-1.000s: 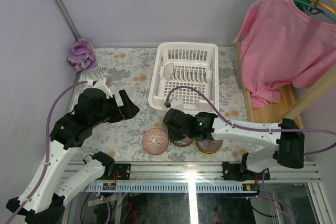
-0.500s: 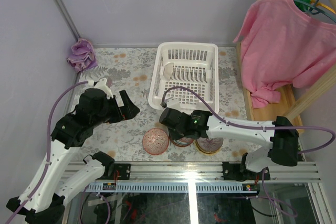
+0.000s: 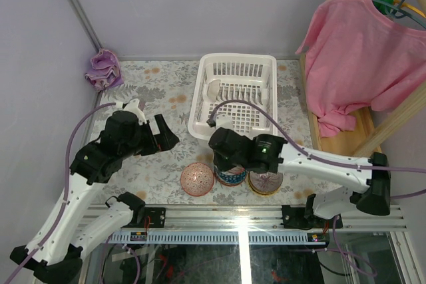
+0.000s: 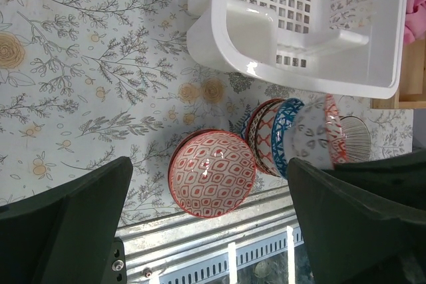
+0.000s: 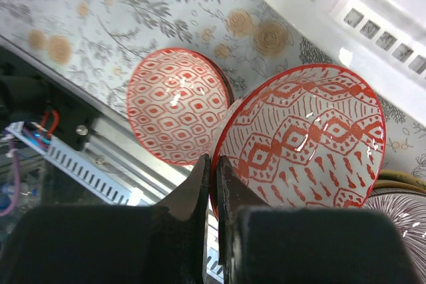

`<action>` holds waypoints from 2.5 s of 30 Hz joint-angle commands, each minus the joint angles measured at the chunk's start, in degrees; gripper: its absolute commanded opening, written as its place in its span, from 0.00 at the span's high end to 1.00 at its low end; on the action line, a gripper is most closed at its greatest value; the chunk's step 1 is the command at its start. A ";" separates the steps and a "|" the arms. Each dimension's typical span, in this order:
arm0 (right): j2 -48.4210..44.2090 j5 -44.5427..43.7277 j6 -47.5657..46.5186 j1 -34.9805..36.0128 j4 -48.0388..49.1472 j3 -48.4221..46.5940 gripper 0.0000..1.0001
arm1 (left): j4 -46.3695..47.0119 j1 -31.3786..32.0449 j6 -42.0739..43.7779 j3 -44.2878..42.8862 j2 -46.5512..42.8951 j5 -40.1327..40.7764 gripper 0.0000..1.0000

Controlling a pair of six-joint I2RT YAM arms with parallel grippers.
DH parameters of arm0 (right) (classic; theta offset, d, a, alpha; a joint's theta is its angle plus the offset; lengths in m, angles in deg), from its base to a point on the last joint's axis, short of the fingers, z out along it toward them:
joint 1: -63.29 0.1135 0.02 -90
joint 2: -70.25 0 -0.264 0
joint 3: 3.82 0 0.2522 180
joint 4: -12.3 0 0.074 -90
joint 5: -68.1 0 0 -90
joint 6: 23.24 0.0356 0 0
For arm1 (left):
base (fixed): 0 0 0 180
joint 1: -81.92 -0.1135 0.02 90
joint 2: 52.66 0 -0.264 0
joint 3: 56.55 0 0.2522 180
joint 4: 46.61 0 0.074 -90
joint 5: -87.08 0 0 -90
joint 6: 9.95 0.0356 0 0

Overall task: Load the bowls into the dish rack
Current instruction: Pick up the bowl from the center of the board, then place the bowl in the dish rack.

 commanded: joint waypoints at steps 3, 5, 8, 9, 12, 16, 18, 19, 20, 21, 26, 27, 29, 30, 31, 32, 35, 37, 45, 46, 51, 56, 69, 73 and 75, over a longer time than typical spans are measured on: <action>-8.28 -3.98 -3.00 -1.76 1.22 -7.31 1.00 | 5.76 0.07 -0.11 0.62 2.98 -1.07 0.00; -9.77 -3.49 -4.37 -4.66 0.93 -9.78 1.00 | 6.81 0.05 0.07 0.20 4.58 -0.62 0.00; -11.11 0.10 -7.38 -13.17 2.89 -12.03 1.00 | 8.86 0.04 0.21 -0.25 7.27 -0.45 0.00; -11.05 1.96 -8.34 -16.44 3.90 -12.36 1.00 | 9.74 0.13 0.25 -0.44 8.23 -0.57 0.00; -9.32 8.45 -10.51 -25.64 7.57 -12.77 1.00 | 12.51 0.08 0.62 -1.08 12.12 -0.57 0.00; -4.24 16.48 -12.26 -35.72 12.29 -14.51 1.00 | 15.04 0.05 2.12 -3.65 19.44 1.77 0.00; -1.32 21.62 -12.13 -40.25 15.86 -15.08 1.00 | 15.99 0.00 3.04 -5.24 23.45 4.01 0.00; 0.13 23.90 -11.76 -42.34 17.71 -15.30 1.00 | 16.36 0.00 3.28 -5.94 25.48 5.14 0.00; 2.13 27.27 -11.12 -44.25 19.73 -15.37 1.00 | 16.49 0.00 3.52 -7.26 27.67 6.19 0.00; 3.51 30.10 -10.27 -46.33 22.21 -15.02 1.00 | 16.92 0.00 3.71 -7.93 29.48 6.90 0.00; 8.87 40.78 -3.74 -53.97 38.43 -9.85 1.00 | 19.68 -0.29 4.77 -9.48 36.94 7.98 0.00; 9.91 42.52 -2.48 -55.02 41.87 -8.83 1.00 | 20.12 -0.41 4.93 -9.68 38.00 7.95 0.00; 12.35 45.53 0.03 -57.02 48.07 -7.23 1.00 | 20.88 -0.67 5.26 -9.99 40.00 7.75 0.00; 13.68 47.07 1.69 -58.09 50.69 -6.95 1.00 | 21.27 -0.86 5.44 -10.08 40.72 7.79 0.00; 15.44 48.07 2.64 -58.52 52.89 -6.77 1.00 | 21.48 -1.04 5.63 -10.16 41.40 7.80 0.01; 16.85 48.60 3.13 -58.82 54.35 -6.83 1.00 | 21.71 -1.24 5.77 -10.24 41.85 7.83 0.02; 20.14 49.57 4.29 -58.82 58.71 -7.03 1.00 | 22.40 -1.76 6.22 -9.99 43.12 7.55 0.06; 22.34 50.73 5.28 -58.81 60.44 -7.69 1.00 | 22.84 -2.12 6.36 -9.68 43.40 7.30 0.12; 26.10 49.97 6.86 -58.87 64.76 -5.54 1.00 | 23.66 -2.90 6.23 -9.28 44.17 5.41 0.34; 26.18 49.33 6.65 -58.84 63.84 -5.59 1.00 | 23.71 -2.97 6.23 -9.29 44.17 5.24 0.36; 26.76 49.55 7.61 -58.68 64.47 -4.45 1.00 | 23.80 -3.08 6.14 -9.45 44.60 4.64 0.44; 27.46 51.67 12.86 -57.38 73.37 -3.01 1.00 | 24.02 -3.15 6.13 -9.22 44.77 4.44 0.45; 30.83 46.43 17.41 -51.37 74.01 -5.53 1.00 | 24.33 -3.30 6.14 -9.19 44.67 3.52 0.47; 32.03 45.86 20.26 -51.31 77.86 -4.22 1.00 | 24.27 -3.32 6.14 -9.32 44.72 3.27 0.48; 32.71 45.72 21.27 -51.23 79.24 -3.77 1.00 | 24.25 -3.34 6.22 -9.37 44.64 3.17 0.49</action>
